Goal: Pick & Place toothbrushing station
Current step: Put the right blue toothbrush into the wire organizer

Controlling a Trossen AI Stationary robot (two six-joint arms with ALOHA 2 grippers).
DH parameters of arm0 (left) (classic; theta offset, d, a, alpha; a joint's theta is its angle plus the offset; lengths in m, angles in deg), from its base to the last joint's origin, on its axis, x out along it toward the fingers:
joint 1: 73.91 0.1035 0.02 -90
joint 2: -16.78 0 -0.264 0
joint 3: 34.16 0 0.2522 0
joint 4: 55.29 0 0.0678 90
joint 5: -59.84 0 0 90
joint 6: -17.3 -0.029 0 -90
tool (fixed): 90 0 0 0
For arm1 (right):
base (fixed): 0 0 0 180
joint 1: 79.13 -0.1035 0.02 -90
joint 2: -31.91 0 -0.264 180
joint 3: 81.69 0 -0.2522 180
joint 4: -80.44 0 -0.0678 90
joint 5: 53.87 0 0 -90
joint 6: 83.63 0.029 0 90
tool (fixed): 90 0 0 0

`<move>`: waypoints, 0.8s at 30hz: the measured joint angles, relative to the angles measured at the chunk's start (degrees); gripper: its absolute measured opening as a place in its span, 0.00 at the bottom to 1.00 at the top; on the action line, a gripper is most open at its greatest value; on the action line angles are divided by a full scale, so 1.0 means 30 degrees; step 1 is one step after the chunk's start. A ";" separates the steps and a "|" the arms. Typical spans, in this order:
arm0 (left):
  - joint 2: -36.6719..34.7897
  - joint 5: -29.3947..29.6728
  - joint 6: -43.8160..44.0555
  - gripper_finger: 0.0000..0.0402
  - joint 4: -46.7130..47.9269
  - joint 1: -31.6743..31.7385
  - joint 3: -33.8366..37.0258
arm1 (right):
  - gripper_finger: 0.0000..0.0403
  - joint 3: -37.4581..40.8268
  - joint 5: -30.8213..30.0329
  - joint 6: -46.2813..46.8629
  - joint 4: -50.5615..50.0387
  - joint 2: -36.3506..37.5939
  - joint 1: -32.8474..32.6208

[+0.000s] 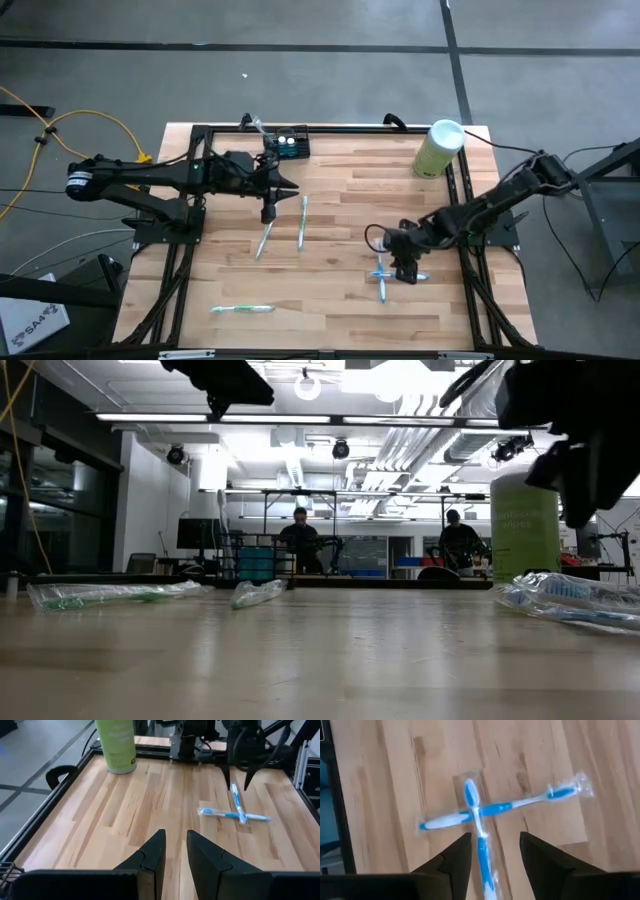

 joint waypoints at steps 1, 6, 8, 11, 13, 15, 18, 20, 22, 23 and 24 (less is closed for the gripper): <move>0.0013 0.0000 0.0019 0.19 0.0061 -0.0006 0.0000 | 0.39 -0.0007 -0.0123 0.0206 0.0087 -0.0093 -0.0238; 0.0015 -0.0007 0.0239 0.19 0.0055 -0.0007 0.0000 | 0.39 -0.0007 -0.0843 0.1188 0.0090 -0.1048 -0.1433; 0.0015 0.0000 0.0303 0.19 0.0047 -0.0007 0.0000 | 0.39 -0.0007 -0.0969 0.1640 0.0095 -0.1607 -0.1899; 0.0015 -0.0007 0.0303 0.19 0.0053 -0.0007 0.0000 | 0.38 -0.0007 -0.0982 0.2110 0.0395 -0.2544 -0.2405; 0.0015 -0.0007 0.0303 0.19 0.0050 -0.0007 0.0000 | 0.38 -0.0007 -0.0981 0.2278 0.0568 -0.3195 -0.2705; 0.0015 -0.0007 0.0303 0.19 0.0053 -0.0007 0.0000 | 0.38 -0.0007 -0.0981 0.2415 0.0787 -0.3883 -0.2899; 0.0015 -0.0007 0.0303 0.19 0.0047 -0.0007 0.0000 | 0.38 -0.0007 -0.0979 0.2692 0.1031 -0.4779 -0.3083; 0.0015 -0.0007 0.0303 0.19 0.0061 -0.0007 0.0000 | 0.38 -0.0007 -0.0952 0.2765 0.1240 -0.5327 -0.3115; 0.0015 -0.0015 0.0416 0.19 0.0053 -0.0007 0.0000 | 0.38 -0.0036 -0.0956 0.2757 0.1479 -0.5704 -0.3110; 0.0015 -0.0020 0.0441 0.19 0.0053 -0.0007 0.0000 | 0.38 -0.0044 -0.0975 0.2757 0.1538 -0.5842 -0.3110; 0.0015 -0.0022 0.0441 0.19 0.0053 -0.0007 0.0000 | 0.38 -0.0051 -0.0968 0.2757 0.1560 -0.5892 -0.3103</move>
